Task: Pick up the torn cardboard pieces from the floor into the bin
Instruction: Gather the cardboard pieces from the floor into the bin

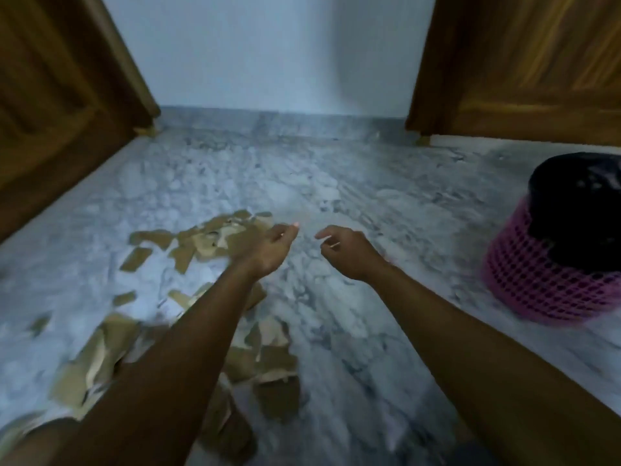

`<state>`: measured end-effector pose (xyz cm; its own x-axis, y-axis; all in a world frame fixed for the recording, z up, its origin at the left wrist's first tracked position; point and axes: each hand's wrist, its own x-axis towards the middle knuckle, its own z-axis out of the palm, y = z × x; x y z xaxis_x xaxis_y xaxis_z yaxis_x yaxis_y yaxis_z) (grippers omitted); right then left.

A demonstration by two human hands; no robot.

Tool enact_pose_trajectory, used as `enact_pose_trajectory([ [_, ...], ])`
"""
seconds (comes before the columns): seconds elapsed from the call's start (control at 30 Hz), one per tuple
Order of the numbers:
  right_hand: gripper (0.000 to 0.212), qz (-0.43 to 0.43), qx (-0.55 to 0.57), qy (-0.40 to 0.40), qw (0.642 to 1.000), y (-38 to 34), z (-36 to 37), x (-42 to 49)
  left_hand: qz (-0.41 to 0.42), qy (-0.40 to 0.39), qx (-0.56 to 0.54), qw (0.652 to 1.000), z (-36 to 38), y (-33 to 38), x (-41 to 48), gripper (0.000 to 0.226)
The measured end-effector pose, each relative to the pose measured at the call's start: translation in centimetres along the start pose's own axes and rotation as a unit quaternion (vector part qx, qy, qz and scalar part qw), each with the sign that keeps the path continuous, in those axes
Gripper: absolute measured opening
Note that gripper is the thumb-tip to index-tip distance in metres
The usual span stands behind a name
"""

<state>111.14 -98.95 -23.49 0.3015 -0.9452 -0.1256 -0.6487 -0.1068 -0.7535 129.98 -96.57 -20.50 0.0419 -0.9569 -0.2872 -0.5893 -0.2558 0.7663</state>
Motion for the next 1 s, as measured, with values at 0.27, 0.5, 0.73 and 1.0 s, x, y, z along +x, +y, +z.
enact_pose_trajectory([
  [0.27, 0.041, -0.035, -0.145, -0.204, 0.968, 0.6, 15.6, -1.0, -0.094, -0.021, 0.061, 0.994, -0.5, -18.5, -5.0, 0.044],
  [0.5, 0.067, 0.056, -0.304, -0.295, 0.904, 4.2, 24.7, -2.5, -0.081, -0.115, 0.224, 0.964, 2.7, -28.2, -5.0, 0.062],
  [0.73, 0.081, 0.111, -0.232, -0.116, 0.959, 8.1, 29.0, -4.1, 0.005, -0.046, 0.415, 0.909, 6.0, -33.3, -4.4, 0.069],
  [1.0, 0.036, 0.127, -0.081, -0.136, 0.979, 10.2, 22.3, -2.8, -0.006, -0.045, 0.279, 0.959, 3.3, -31.6, -2.3, 0.048],
])
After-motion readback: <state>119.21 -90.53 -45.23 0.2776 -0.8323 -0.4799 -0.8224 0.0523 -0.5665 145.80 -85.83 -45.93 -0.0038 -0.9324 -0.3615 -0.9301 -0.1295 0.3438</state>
